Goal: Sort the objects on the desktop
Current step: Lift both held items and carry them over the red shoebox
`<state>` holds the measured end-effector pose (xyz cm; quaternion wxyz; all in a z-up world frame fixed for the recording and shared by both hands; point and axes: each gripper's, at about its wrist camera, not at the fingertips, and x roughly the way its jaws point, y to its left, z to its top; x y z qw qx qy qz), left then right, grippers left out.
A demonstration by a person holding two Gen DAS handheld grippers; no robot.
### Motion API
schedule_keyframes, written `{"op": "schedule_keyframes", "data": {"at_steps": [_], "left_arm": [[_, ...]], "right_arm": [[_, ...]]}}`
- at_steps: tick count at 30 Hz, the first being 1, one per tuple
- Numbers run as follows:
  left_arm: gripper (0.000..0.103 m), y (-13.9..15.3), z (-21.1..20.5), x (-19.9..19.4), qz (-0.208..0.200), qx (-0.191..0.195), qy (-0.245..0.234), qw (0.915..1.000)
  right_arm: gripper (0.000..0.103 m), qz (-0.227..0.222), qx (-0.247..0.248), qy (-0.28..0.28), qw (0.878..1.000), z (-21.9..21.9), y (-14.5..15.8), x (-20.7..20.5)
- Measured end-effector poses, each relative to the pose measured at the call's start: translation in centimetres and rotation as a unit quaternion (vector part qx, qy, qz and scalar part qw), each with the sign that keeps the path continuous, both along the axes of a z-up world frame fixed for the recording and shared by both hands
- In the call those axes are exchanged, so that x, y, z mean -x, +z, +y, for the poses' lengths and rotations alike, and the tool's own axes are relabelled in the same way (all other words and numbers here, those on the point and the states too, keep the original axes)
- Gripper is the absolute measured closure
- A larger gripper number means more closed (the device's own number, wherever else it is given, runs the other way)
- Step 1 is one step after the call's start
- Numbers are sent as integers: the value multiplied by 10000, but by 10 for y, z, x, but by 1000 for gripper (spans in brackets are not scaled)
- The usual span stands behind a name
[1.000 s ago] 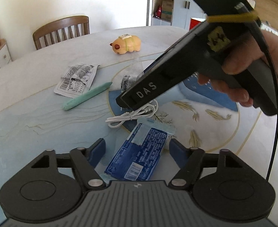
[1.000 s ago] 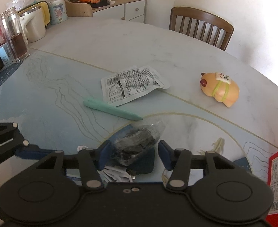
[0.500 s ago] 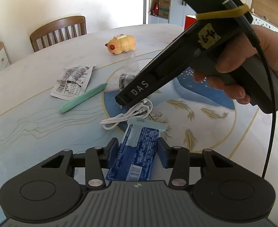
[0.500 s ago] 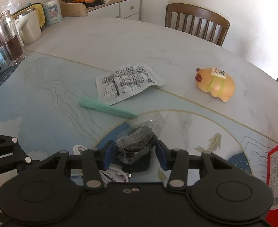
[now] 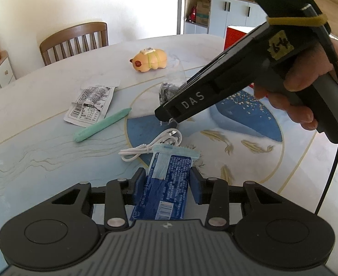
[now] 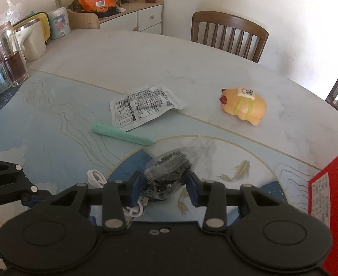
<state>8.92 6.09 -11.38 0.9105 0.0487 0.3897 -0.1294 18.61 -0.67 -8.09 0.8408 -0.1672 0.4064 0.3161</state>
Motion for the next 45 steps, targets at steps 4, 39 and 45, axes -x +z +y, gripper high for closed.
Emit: {"op": "schedule_keyframes", "data": {"at_steps": [4, 39, 45], "left_arm": [[64, 4, -3, 2, 19, 28, 19, 10000], [64, 89, -68, 2, -423, 451, 206, 9979], [64, 98, -93, -6, -513, 469, 117, 9975]], "right_arm": [[63, 0, -45, -36, 10000, -9, 5, 5], [63, -238, -461, -377, 9979, -125, 81, 62], [63, -345, -563, -478, 9967, -152, 91, 61]]}}
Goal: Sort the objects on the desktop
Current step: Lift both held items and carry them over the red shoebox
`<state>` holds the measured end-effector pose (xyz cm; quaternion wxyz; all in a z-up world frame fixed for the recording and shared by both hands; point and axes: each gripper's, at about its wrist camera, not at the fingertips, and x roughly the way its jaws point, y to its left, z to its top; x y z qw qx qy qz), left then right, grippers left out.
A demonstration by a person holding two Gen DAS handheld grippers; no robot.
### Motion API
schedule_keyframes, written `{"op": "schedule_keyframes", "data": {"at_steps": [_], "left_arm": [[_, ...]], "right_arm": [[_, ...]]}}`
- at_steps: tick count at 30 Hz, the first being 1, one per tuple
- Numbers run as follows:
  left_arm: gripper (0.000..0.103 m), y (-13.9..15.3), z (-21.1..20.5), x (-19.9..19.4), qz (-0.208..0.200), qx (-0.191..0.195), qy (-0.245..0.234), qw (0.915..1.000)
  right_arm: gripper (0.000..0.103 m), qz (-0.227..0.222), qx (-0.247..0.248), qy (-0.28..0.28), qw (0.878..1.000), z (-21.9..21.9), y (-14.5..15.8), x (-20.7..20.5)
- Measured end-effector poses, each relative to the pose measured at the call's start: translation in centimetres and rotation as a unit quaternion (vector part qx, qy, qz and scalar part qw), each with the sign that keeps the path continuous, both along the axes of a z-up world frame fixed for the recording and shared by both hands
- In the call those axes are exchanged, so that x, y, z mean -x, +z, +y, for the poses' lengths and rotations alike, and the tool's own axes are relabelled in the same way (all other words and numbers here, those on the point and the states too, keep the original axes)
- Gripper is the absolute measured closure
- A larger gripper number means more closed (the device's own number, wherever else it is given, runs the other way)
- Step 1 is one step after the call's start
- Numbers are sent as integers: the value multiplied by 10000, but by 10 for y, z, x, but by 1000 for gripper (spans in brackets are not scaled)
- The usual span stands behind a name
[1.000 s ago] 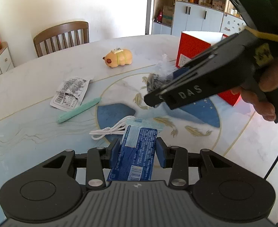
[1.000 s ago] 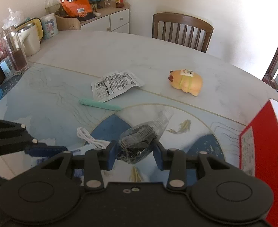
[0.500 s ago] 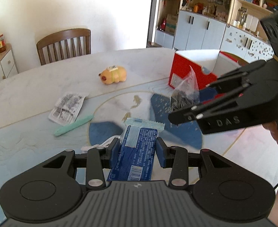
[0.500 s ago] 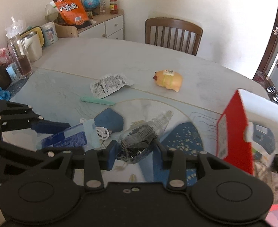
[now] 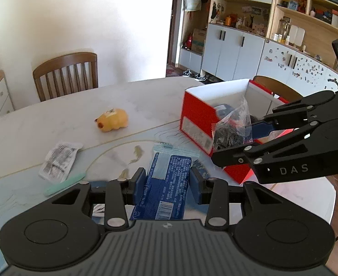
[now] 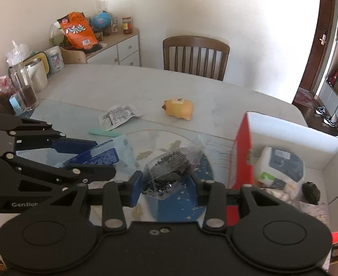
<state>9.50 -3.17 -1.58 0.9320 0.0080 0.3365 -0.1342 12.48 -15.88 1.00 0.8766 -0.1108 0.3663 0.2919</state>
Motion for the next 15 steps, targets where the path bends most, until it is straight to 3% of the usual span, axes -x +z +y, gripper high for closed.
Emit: {"op": "schedule_keyframes", "data": {"at_steps": [15], "left_arm": [[64, 15, -87, -28, -246, -91, -323, 9991]], "right_arm": [[63, -225, -107, -343, 9991, -90, 13, -14]]}}
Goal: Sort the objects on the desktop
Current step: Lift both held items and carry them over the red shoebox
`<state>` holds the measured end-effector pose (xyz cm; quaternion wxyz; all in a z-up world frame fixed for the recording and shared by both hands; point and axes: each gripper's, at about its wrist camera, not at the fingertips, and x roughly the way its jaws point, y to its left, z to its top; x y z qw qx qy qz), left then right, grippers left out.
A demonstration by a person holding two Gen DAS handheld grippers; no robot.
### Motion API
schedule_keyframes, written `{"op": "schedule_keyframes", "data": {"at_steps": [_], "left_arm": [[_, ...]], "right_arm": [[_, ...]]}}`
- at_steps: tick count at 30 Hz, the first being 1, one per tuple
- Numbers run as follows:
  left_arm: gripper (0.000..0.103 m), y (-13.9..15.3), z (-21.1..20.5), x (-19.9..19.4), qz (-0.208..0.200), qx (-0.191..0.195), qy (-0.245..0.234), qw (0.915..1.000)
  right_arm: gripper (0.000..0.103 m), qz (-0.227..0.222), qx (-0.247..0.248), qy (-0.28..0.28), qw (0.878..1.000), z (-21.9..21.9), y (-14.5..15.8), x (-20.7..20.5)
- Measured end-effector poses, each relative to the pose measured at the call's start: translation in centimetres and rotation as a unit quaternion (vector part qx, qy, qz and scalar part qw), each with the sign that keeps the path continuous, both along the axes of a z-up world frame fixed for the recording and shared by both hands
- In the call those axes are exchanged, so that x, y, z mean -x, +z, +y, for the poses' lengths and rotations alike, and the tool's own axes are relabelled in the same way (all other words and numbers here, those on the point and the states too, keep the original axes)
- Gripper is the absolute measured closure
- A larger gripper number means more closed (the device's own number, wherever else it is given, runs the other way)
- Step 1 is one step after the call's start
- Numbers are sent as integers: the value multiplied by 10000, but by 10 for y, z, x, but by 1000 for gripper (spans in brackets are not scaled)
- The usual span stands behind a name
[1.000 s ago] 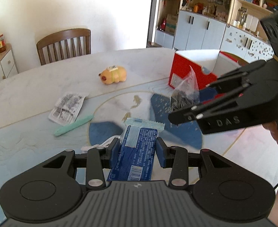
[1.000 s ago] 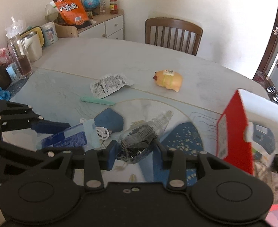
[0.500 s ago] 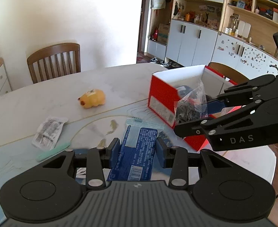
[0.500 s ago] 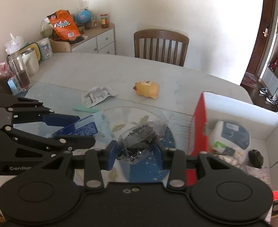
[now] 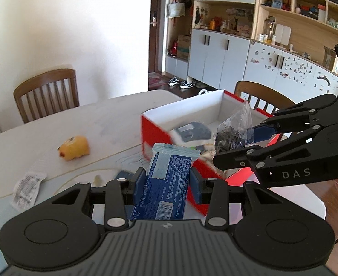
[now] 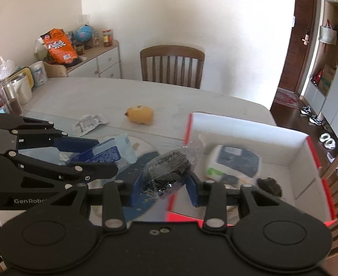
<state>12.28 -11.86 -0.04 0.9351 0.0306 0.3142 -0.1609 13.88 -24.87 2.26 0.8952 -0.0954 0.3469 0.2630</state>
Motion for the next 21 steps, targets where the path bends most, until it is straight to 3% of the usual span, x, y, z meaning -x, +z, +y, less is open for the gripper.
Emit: {"op": "schedule_keyframes", "data": {"at_steps": [21], "left_arm": [[64, -1, -106, -51, -17, -366, -589, 9976]], "right_arm": [[63, 12, 82, -366, 9993, -104, -7, -42]]}}
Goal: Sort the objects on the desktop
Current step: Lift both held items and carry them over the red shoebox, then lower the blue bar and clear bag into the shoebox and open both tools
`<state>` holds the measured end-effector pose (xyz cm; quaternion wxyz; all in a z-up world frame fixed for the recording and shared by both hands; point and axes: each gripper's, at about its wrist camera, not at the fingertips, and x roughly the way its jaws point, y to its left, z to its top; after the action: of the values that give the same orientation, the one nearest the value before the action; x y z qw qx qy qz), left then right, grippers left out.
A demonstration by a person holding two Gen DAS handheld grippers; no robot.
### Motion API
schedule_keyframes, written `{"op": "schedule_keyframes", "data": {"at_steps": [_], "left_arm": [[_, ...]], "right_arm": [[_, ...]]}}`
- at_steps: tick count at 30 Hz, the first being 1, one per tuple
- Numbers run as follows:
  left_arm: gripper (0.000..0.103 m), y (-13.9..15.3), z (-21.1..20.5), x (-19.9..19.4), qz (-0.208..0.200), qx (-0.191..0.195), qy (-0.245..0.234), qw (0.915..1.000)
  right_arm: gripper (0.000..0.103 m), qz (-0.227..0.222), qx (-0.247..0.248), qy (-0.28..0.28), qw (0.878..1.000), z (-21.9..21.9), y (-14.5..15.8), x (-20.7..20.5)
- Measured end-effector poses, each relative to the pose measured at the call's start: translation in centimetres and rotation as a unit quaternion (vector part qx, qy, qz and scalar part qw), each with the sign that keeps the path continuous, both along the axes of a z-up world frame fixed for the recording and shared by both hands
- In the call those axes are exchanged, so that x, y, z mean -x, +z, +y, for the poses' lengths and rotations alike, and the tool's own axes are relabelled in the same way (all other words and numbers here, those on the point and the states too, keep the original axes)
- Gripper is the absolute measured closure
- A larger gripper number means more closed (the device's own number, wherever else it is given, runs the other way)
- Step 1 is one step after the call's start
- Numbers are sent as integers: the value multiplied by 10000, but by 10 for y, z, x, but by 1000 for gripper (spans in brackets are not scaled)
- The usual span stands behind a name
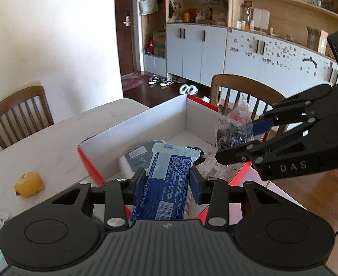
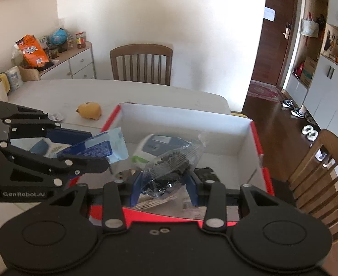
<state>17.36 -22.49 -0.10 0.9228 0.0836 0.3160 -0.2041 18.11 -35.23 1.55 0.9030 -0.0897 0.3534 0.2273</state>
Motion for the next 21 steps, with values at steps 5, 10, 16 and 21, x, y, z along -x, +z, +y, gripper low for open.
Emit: {"op": "schedule_keyframes", "data": {"at_steps": [5, 10, 16, 21], "left_arm": [[64, -6, -17, -16, 156, -150, -206, 9996], [64, -15, -28, -37, 477, -303, -398, 9976], [64, -26, -42, -61, 825, -554, -686, 9927], [64, -36, -53, -74, 1080, -745, -907, 9872]], "right_arm": [[63, -8, 85, 27, 10000, -12, -2, -13], [63, 100, 160, 46, 9998, -23, -8, -32], [63, 317, 215, 2, 9993, -29, -20, -58], [63, 359, 408, 118, 9985, -22, -29, -74]]}}
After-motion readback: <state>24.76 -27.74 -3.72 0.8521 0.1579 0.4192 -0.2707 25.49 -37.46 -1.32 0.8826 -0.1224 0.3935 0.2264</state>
